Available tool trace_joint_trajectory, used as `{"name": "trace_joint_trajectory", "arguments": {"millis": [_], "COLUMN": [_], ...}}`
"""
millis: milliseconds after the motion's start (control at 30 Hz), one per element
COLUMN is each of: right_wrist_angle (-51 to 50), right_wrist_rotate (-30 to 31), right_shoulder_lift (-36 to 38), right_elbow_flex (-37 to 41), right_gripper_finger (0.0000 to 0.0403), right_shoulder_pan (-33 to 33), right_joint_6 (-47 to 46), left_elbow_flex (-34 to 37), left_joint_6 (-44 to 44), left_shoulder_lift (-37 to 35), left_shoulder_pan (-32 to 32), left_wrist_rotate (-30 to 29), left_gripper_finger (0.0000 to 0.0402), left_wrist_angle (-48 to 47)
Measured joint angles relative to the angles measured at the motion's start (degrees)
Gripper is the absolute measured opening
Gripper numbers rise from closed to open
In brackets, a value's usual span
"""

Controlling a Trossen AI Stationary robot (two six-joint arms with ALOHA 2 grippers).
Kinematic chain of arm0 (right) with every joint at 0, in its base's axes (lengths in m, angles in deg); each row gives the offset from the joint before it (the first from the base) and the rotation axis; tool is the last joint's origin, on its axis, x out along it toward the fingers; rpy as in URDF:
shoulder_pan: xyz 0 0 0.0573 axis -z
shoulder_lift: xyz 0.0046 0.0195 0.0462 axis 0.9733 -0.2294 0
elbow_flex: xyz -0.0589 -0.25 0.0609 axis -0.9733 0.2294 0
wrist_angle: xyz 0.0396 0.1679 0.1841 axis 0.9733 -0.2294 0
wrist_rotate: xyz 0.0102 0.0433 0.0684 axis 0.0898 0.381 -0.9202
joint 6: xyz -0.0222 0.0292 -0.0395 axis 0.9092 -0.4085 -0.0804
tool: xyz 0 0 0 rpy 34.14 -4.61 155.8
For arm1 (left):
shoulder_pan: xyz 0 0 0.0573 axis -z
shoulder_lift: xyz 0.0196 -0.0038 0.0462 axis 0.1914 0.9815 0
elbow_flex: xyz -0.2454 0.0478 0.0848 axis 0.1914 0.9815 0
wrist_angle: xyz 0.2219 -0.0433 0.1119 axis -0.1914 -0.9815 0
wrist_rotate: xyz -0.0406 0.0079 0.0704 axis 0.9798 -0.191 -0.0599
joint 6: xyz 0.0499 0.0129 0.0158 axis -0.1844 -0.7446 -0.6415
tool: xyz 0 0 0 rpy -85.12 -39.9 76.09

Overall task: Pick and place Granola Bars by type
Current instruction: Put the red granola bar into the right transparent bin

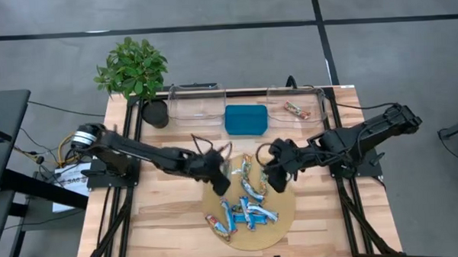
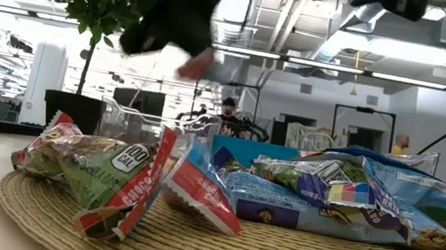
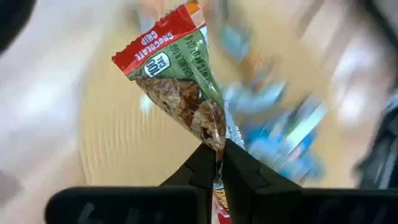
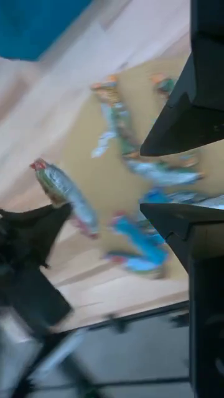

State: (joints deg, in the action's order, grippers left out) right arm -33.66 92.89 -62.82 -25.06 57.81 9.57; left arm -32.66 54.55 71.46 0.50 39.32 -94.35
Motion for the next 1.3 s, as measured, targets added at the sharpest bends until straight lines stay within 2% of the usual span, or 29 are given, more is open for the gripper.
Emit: {"name": "trace_joint_trajectory", "arguments": {"millis": [200,367,533,733,867,1000,1133,1300], "right_wrist_angle": [9.7,17.3,26.2,26.3,26.7,27.6,32.0,33.5], "right_wrist_rotate": [0.5,-0.7,-6.0,-8.1,-10.7,-13.1,-15.9,-16.3], "right_shoulder_lift": [0.0,0.0,0.0,0.0,0.0,0.0,0.0,0.0], "right_elbow_flex": [0.0,0.0,0.0,0.0,0.0,0.0,0.0,0.0], "right_gripper_finger": [0.0123,0.0124,0.0147,0.0213,0.0249,0.0257,0.0256,0.0248], "right_shoulder_pan": [5.7,9.6,12.3,15.6,17.0,17.7,18.0,18.0], "right_joint_6": [2.0,7.8,11.7,12.6,12.6,13.2,14.6,14.7], "left_elbow_flex": [0.0,0.0,0.0,0.0,0.0,0.0,0.0,0.0], "left_joint_6": [-6.2,-9.2,-10.4,-11.6,-15.2,-17.3,-17.6,-18.7], "left_shoulder_lift": [-9.3,-13.3,-13.7,-13.7,-13.7,-13.7,-13.7,-13.7], "left_shoulder_pan": [-1.7,-2.7,-2.9,-2.9,-2.9,-3.2,-4.1,-4.9], "left_wrist_rotate": [-7.6,-10.3,-8.3,-7.0,-4.6,-4.6,-2.1,-0.4], "left_gripper_finger": [0.001,0.0009,0.0005,0.0009,0.0006,0.0007,0.0008,0.0007], "left_wrist_angle": [9.1,9.2,10.7,11.9,17.5,20.8,22.3,24.7]}}
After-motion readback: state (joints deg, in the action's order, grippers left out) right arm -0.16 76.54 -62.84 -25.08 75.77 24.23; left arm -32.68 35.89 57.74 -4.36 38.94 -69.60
